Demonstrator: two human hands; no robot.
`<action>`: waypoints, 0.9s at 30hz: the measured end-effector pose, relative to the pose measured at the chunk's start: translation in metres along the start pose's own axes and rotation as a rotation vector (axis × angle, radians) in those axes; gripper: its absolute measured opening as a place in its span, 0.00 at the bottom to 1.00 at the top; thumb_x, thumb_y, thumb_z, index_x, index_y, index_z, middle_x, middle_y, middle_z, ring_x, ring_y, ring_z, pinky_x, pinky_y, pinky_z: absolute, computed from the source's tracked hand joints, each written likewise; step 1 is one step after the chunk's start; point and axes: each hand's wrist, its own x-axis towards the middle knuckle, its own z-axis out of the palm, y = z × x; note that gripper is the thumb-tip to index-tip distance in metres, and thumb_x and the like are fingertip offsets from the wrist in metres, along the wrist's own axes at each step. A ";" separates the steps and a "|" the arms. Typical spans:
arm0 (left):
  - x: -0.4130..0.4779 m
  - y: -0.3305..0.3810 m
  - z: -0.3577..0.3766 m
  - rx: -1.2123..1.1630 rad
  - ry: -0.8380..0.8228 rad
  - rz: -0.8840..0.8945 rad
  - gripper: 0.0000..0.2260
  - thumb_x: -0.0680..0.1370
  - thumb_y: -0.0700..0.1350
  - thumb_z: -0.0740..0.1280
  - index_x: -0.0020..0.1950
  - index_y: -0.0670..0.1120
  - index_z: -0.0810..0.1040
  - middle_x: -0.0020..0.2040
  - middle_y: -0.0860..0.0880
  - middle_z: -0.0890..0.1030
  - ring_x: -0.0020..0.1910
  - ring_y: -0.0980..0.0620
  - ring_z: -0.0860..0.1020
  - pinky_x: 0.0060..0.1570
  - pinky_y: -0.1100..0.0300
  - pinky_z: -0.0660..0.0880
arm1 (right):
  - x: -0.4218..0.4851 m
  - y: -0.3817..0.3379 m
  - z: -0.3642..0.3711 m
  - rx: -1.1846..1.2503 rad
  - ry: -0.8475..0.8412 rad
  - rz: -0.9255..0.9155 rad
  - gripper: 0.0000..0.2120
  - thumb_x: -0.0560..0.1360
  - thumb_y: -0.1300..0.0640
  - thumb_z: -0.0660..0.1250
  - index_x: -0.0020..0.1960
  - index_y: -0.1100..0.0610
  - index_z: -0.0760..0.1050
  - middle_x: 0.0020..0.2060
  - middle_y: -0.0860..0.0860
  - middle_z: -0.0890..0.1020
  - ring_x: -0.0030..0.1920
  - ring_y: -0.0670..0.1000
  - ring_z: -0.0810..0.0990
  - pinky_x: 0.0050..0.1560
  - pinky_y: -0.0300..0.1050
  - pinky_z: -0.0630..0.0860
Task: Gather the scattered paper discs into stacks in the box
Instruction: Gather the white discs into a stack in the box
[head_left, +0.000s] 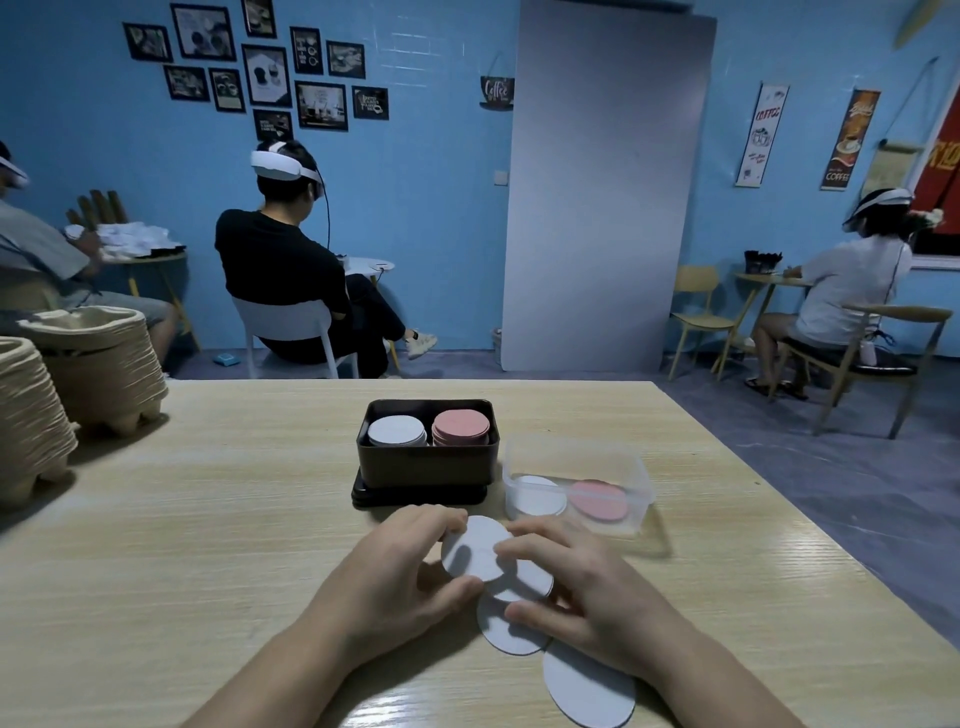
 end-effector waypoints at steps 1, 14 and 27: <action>0.000 0.001 0.001 0.001 0.014 0.015 0.17 0.74 0.63 0.70 0.58 0.58 0.73 0.60 0.61 0.79 0.59 0.60 0.76 0.56 0.58 0.76 | 0.000 0.000 0.001 0.000 -0.009 -0.011 0.19 0.79 0.38 0.69 0.67 0.41 0.73 0.68 0.39 0.73 0.67 0.43 0.72 0.65 0.39 0.72; -0.001 0.007 0.001 -0.190 0.065 0.039 0.16 0.75 0.56 0.75 0.59 0.54 0.79 0.53 0.62 0.81 0.53 0.60 0.79 0.46 0.63 0.79 | -0.002 0.003 -0.001 0.138 0.112 -0.015 0.10 0.80 0.41 0.68 0.53 0.47 0.77 0.65 0.41 0.76 0.65 0.43 0.75 0.61 0.38 0.74; 0.003 0.009 0.005 -0.176 0.019 0.169 0.08 0.78 0.52 0.75 0.55 0.55 0.80 0.56 0.61 0.81 0.48 0.59 0.80 0.43 0.60 0.80 | 0.001 0.001 0.004 0.138 0.141 -0.054 0.15 0.79 0.38 0.68 0.57 0.47 0.76 0.70 0.47 0.74 0.71 0.43 0.73 0.66 0.40 0.73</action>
